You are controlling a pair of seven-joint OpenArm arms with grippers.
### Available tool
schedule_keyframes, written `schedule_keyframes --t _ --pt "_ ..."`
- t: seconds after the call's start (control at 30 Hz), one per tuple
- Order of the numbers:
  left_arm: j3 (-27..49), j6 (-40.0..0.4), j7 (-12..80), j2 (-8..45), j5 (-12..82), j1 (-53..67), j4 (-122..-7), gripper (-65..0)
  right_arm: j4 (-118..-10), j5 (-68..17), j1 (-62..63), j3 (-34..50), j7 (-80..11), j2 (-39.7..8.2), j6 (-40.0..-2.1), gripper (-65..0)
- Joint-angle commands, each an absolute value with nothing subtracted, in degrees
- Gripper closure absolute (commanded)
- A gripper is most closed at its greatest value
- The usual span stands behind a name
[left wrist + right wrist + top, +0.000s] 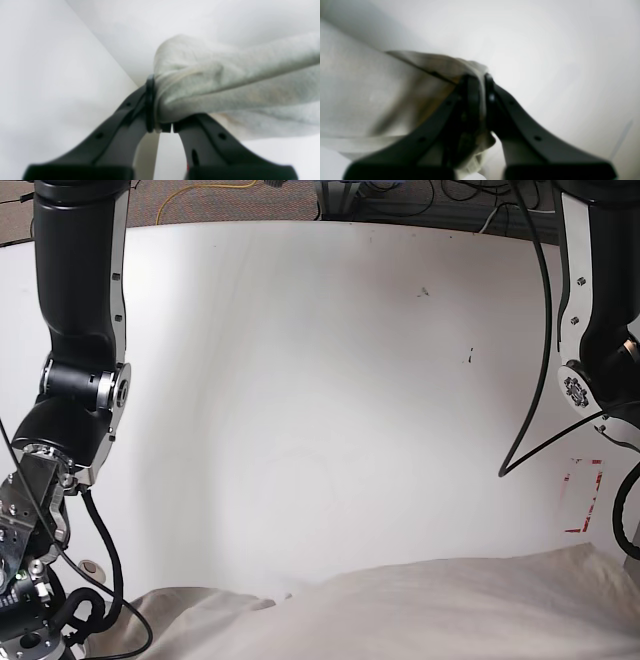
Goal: Layout the t-shirt on the table in an organized manner, then fold the t-shirt properly
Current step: 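Lift the shirt with both grippers toward the robot, then lower the held shirt edge onto the table with both grippers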
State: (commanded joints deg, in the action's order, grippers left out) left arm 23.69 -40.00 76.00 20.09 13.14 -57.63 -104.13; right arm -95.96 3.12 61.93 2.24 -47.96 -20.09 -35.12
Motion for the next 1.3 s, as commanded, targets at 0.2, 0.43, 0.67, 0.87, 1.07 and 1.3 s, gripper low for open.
schedule_keyframes --t 0.2,0.43,0.67,0.87,1.07,1.3 --pt "24.0 -40.0 75.6 20.1 13.5 -49.7 -104.5 0.0 -99.0 3.1 52.8 4.9 -48.0 -21.1 -35.1 -0.2" --pt "26.5 -40.0 75.0 19.7 13.6 -37.9 -106.2 0.0 -104.7 3.1 37.0 9.5 -48.0 -20.4 -35.8 -0.2" --pt "28.1 -40.0 68.9 19.7 13.6 -23.9 -106.6 0.0 -110.6 1.5 19.5 16.2 -48.0 -14.4 -36.4 -0.2" --pt "30.5 -40.0 65.9 19.7 13.6 -13.8 -106.6 0.0 -112.8 1.5 7.4 19.0 -47.8 -9.2 -37.7 -0.2" --pt "33.5 -40.0 63.3 19.7 13.6 -4.7 -106.6 0.0 -113.4 1.5 -1.1 21.3 -47.6 -3.8 -37.9 -0.2" --pt "35.4 -40.0 59.5 20.0 13.6 4.6 -106.2 0.0 -113.4 1.5 -7.7 21.5 -47.6 -0.7 -38.0 -0.2"
